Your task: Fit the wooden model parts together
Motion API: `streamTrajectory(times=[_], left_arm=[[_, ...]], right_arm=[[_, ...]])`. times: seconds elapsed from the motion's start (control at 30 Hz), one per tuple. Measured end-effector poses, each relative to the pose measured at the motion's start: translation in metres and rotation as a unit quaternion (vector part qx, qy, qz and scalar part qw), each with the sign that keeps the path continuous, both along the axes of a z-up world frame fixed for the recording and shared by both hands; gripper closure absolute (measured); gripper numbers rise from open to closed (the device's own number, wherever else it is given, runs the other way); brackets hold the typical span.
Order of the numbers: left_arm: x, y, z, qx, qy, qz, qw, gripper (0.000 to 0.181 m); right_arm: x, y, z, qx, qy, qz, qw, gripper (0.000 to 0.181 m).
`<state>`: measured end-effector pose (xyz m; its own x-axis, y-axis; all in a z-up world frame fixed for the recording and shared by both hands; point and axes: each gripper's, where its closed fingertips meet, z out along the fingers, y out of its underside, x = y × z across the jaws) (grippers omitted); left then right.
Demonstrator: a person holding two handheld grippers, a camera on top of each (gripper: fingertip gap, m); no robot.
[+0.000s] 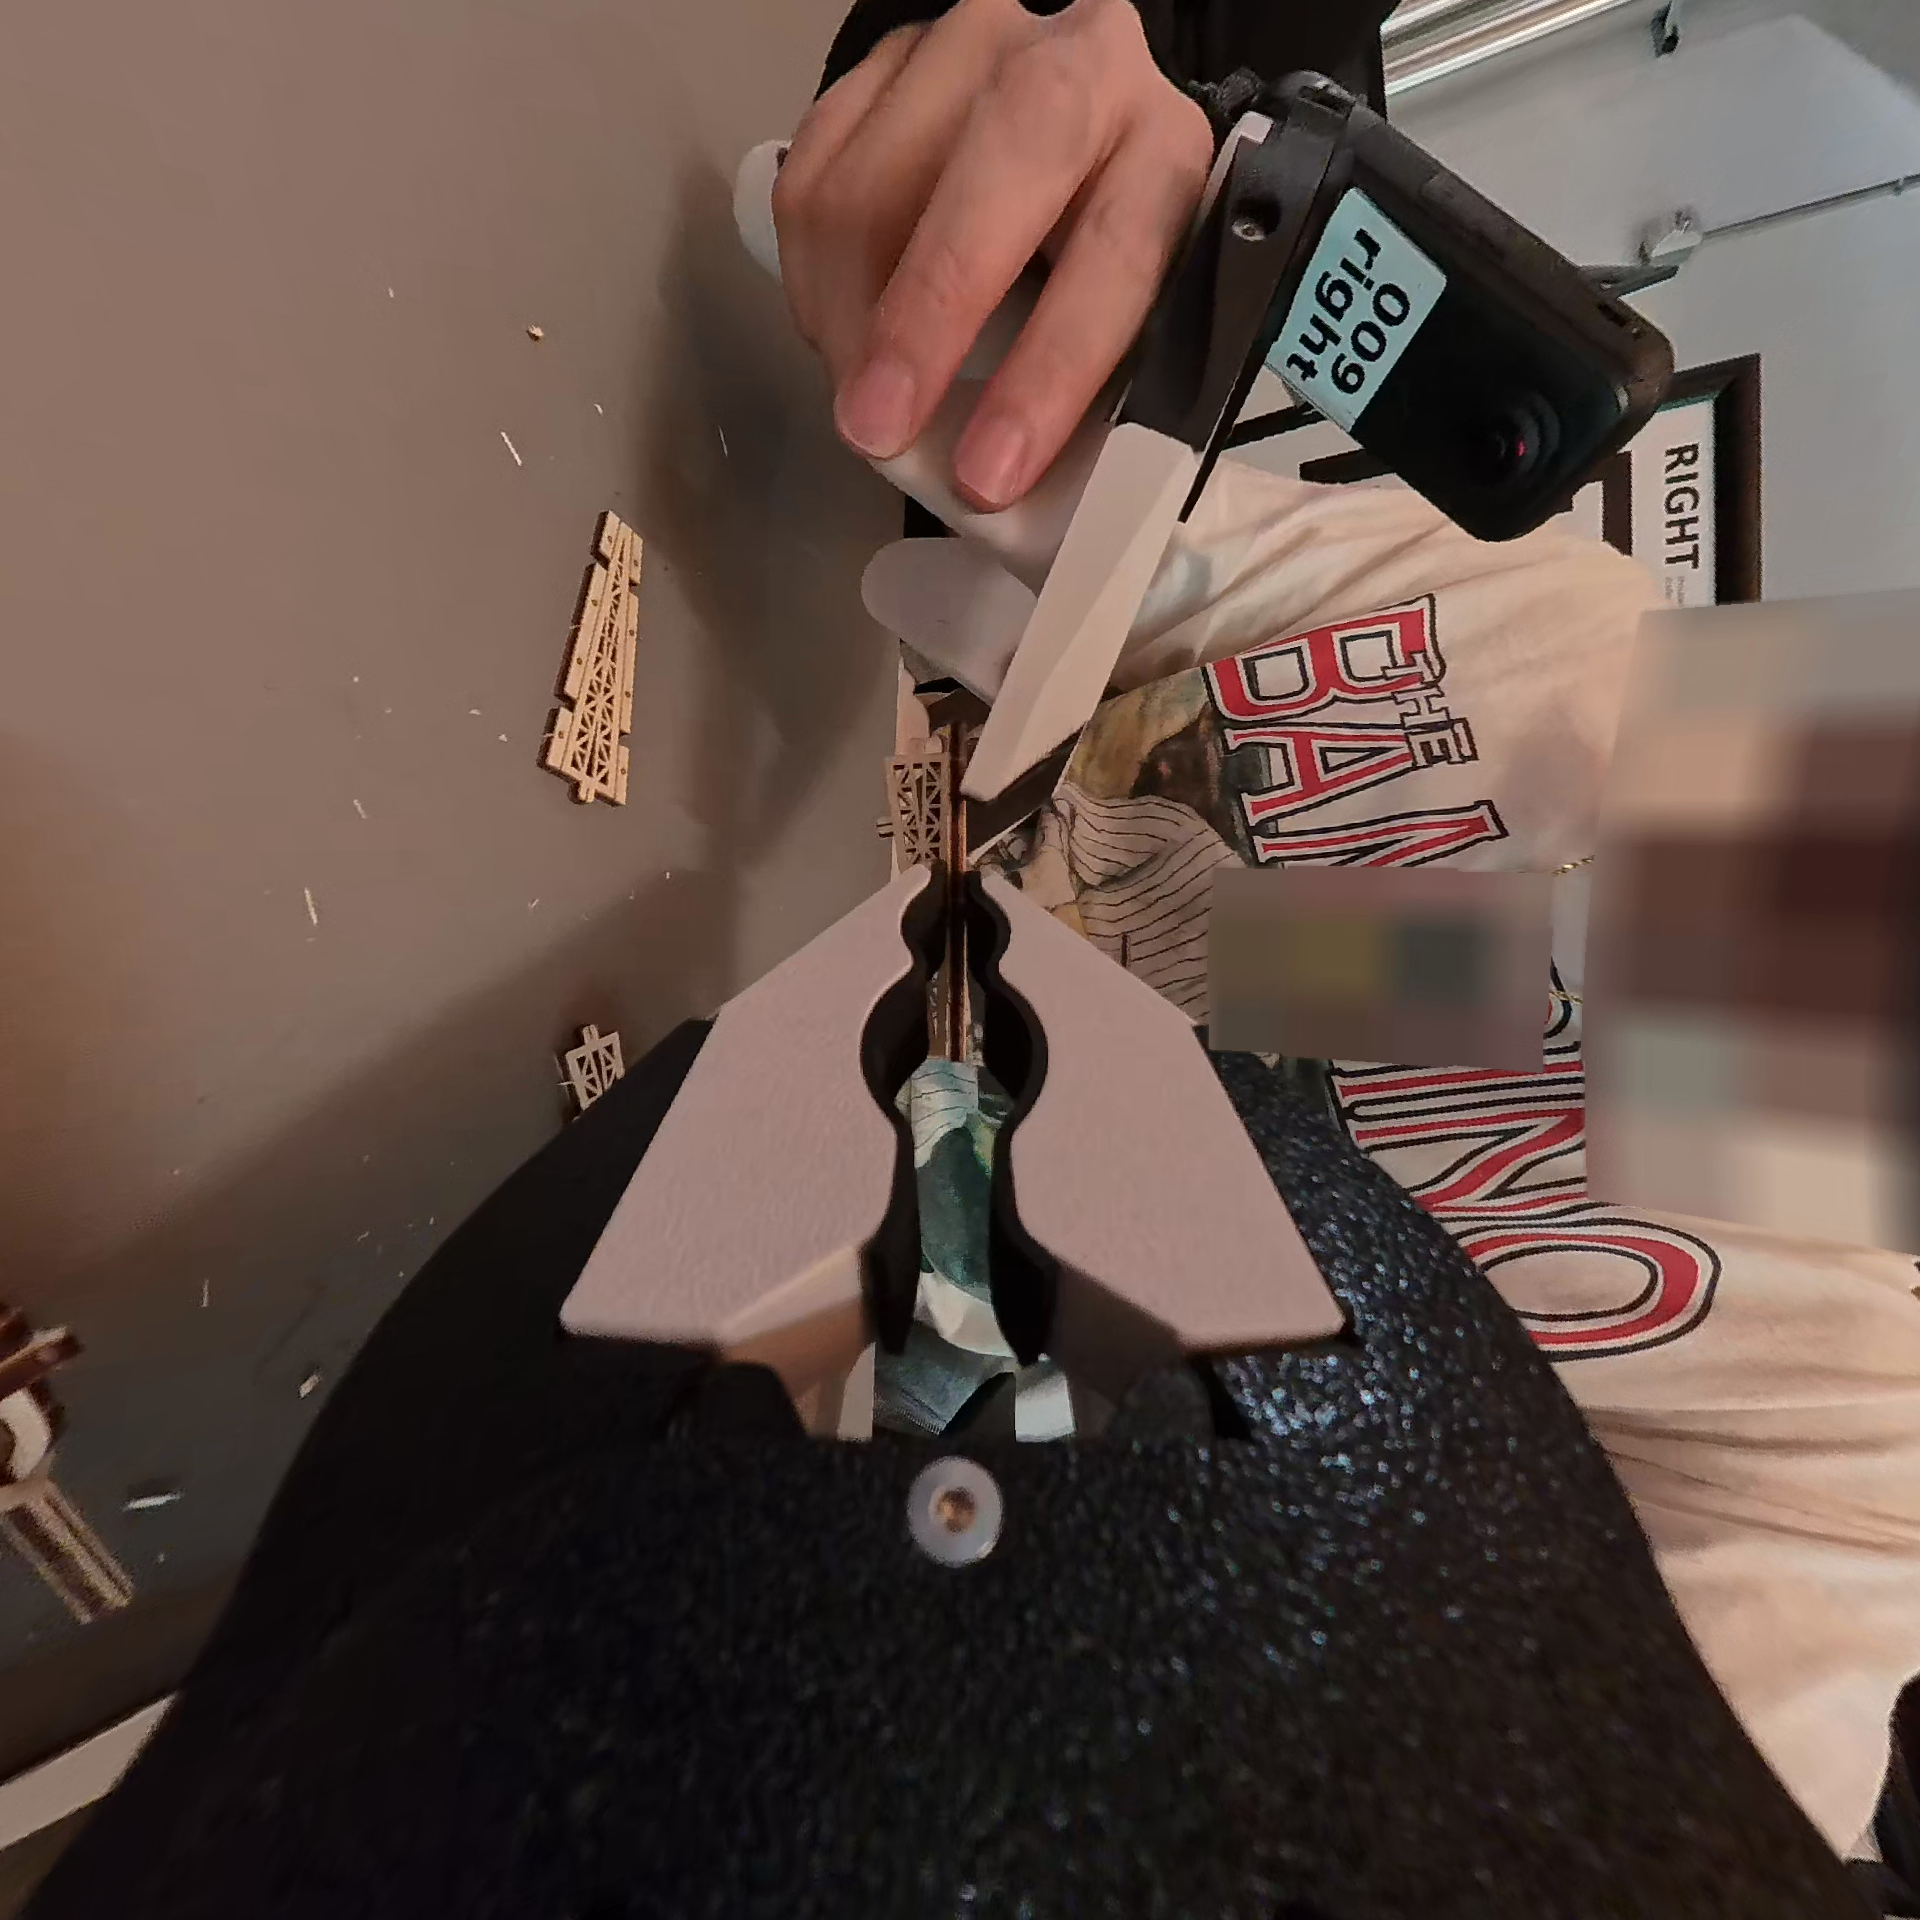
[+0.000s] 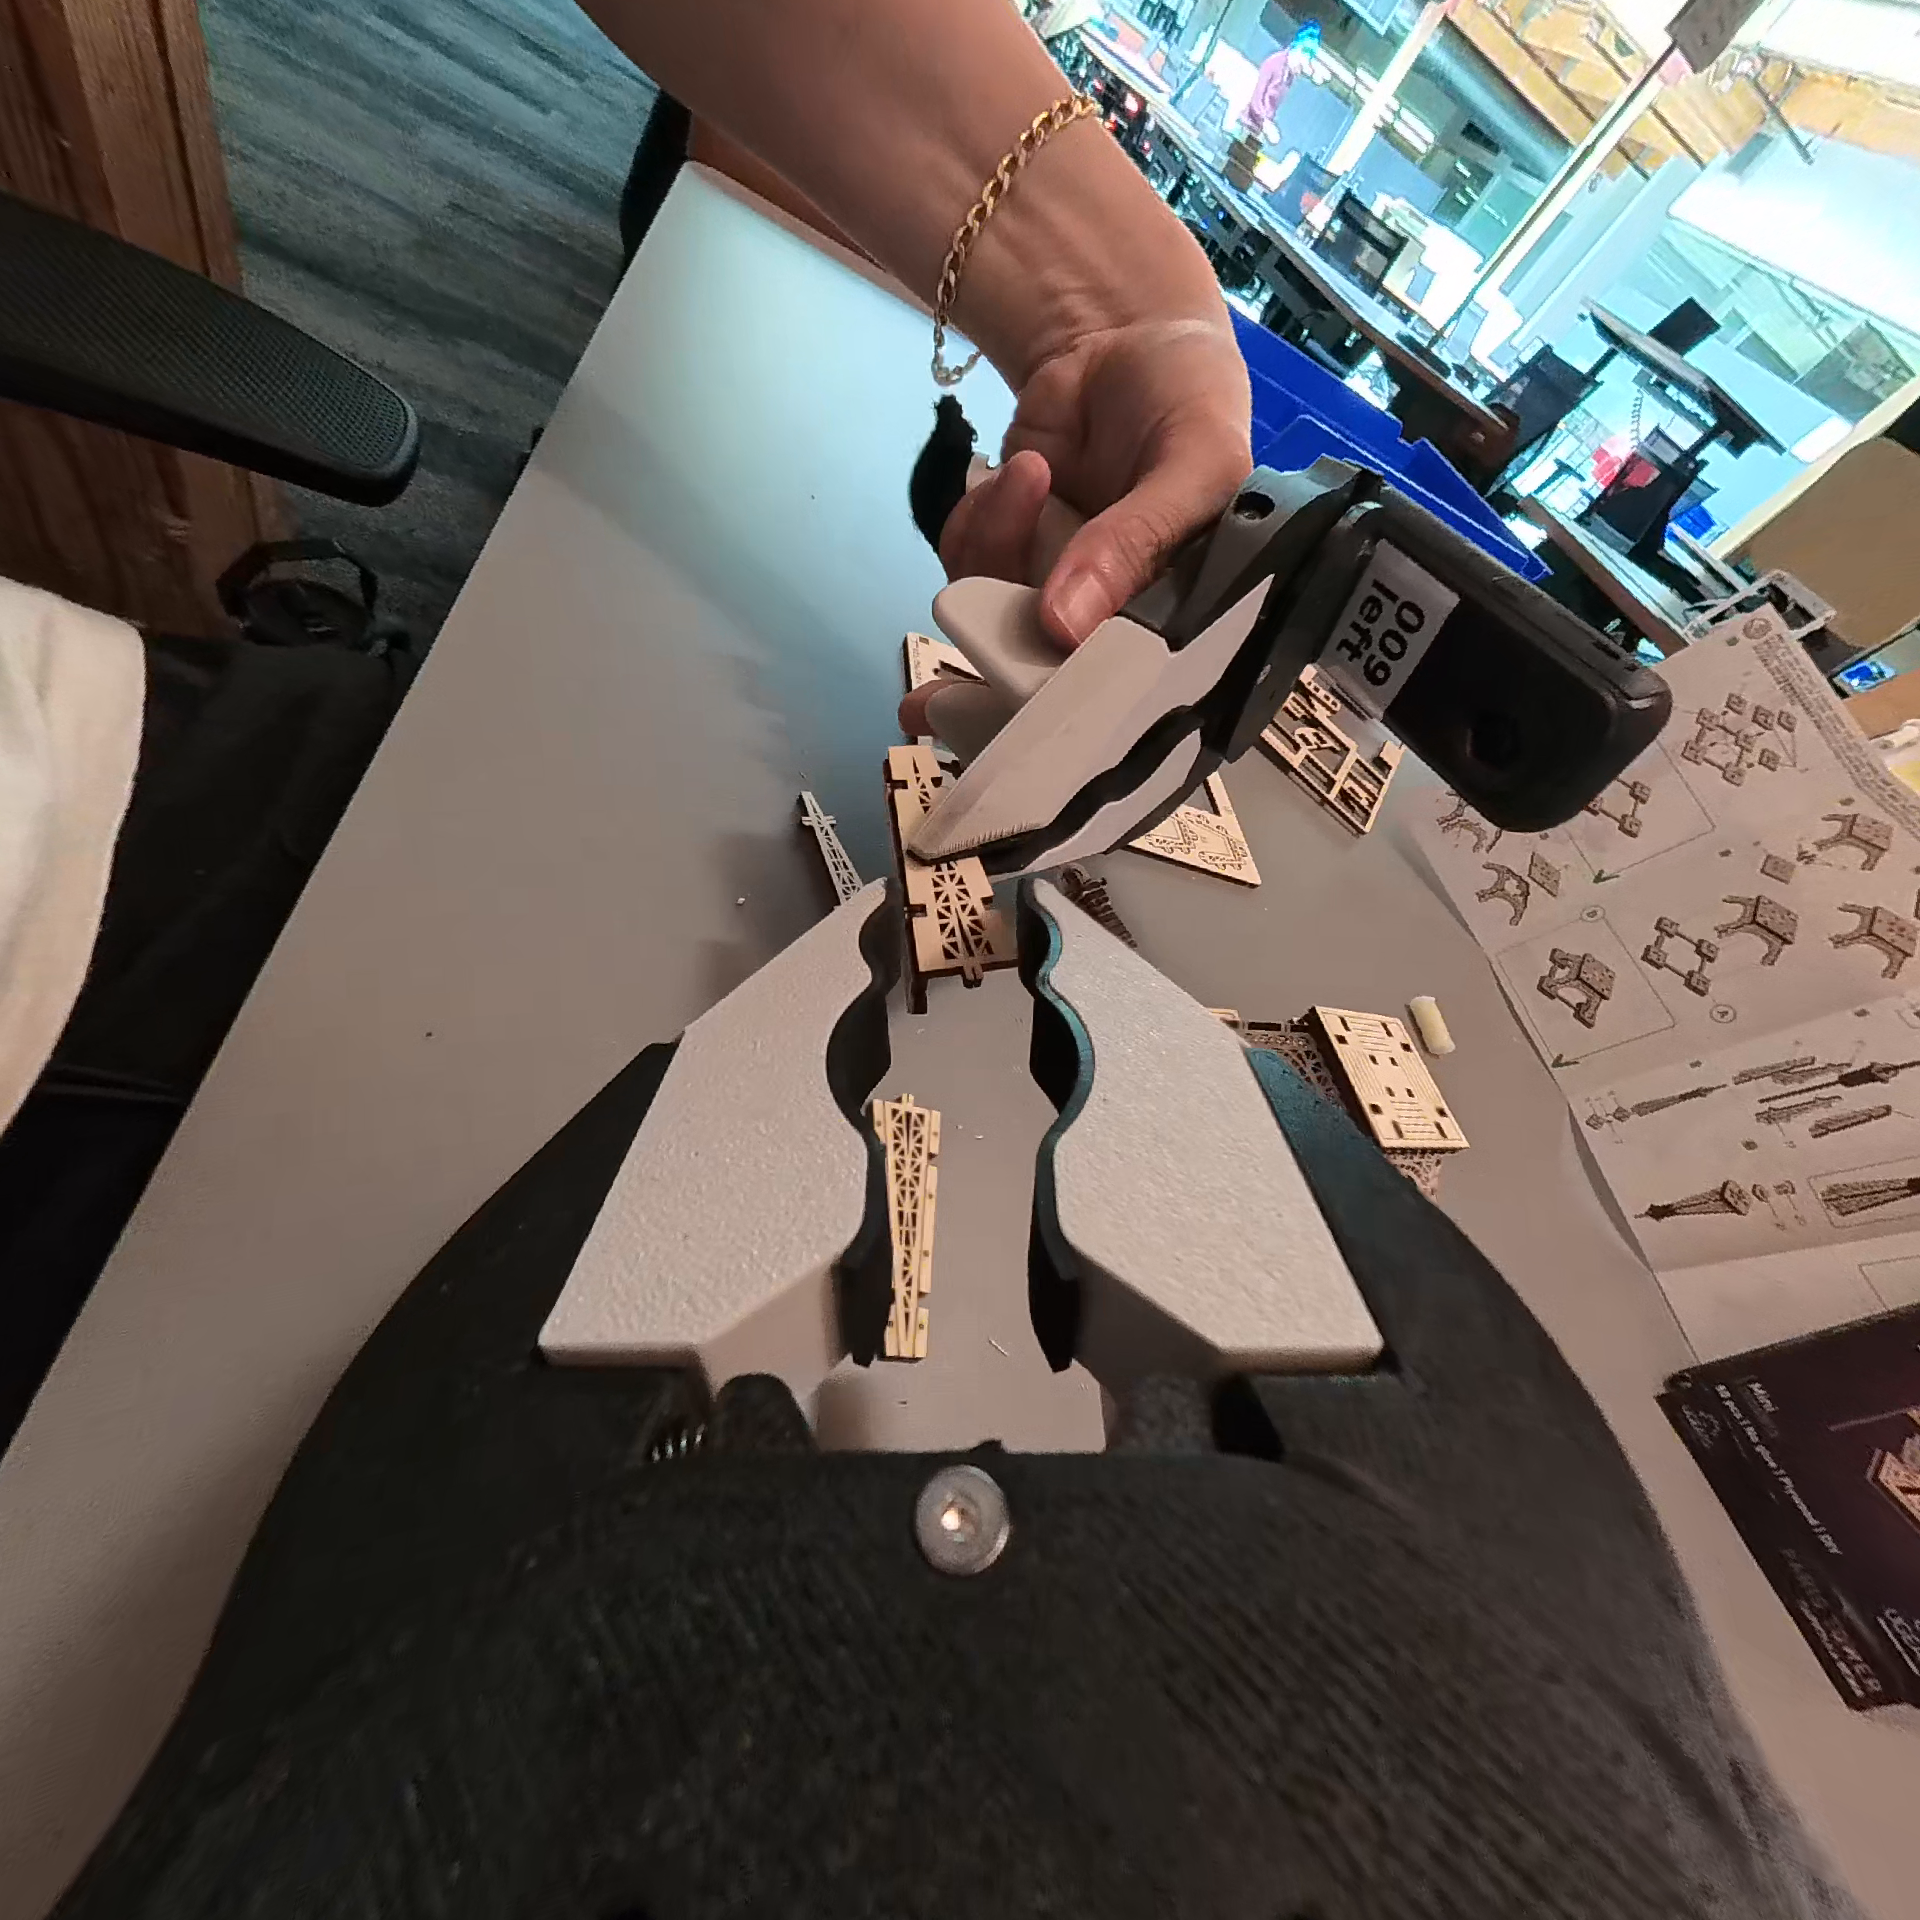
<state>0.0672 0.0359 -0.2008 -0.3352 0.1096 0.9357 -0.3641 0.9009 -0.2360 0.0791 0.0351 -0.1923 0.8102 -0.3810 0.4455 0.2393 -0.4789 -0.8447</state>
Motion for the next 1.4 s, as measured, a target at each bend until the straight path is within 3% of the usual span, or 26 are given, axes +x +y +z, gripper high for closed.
streamTrajectory(times=[1.4], left_arm=[[0.0022,0.0017,0.0011,-0.015,-0.028,-0.004,0.999,0.181]], right_arm=[[0.0001,-0.0013,-0.0002,0.000,0.004,0.012,1.000,0.162]])
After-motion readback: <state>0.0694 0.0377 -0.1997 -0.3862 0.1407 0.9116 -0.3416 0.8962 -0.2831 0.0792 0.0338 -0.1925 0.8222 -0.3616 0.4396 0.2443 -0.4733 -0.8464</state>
